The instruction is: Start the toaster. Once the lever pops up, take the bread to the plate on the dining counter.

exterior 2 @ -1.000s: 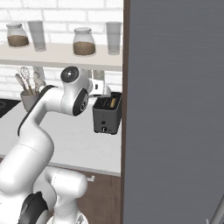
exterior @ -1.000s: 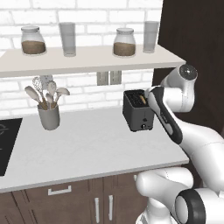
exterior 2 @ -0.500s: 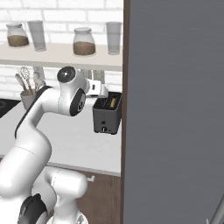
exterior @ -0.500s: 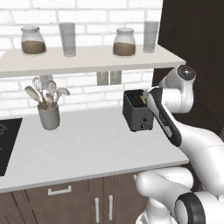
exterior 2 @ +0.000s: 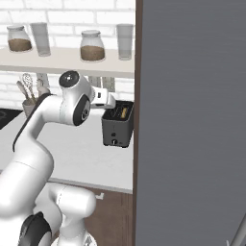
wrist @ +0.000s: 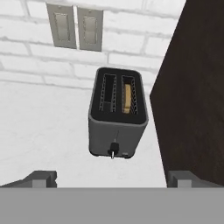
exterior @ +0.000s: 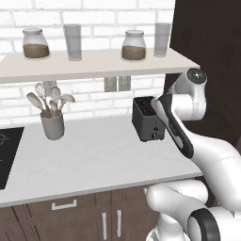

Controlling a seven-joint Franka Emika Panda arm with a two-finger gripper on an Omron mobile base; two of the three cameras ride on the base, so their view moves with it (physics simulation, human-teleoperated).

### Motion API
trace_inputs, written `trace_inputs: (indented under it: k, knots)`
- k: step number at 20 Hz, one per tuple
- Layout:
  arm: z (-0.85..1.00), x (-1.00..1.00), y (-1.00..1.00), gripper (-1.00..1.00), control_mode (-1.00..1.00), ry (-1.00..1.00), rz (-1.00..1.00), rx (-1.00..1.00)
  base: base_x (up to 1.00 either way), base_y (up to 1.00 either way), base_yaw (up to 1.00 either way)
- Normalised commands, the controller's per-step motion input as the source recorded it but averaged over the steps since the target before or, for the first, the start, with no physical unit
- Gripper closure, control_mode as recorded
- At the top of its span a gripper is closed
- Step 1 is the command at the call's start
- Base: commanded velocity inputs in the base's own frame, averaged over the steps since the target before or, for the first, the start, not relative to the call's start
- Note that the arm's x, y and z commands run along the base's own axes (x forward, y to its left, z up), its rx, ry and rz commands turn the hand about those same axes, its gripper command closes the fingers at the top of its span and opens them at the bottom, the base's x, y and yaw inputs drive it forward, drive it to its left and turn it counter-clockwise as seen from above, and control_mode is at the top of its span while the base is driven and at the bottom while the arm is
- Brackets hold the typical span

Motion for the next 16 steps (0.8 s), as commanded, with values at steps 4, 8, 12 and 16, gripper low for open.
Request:
trace_inputs:
  k: [4, 8, 12, 16]
  knots:
    - [0.00, -0.02, 0.09, -1.00, -1.00, 0.09, 0.00, 0.00, 0.00, 0.00, 0.00]
    - [0.00, -0.03, 0.05, -1.00, -1.00, 0.06, 0.00, 0.00, 0.00, 0.00, 0.00]
    - [-0.07, -0.11, 0.06, -1.00, -1.00, -0.01, 0.00, 0.00, 0.00, 0.00, 0.00]
    - [-0.09, -0.09, 0.12, -1.00, -1.00, -0.02, 0.00, 0.00, 0.00, 0.00, 0.00]
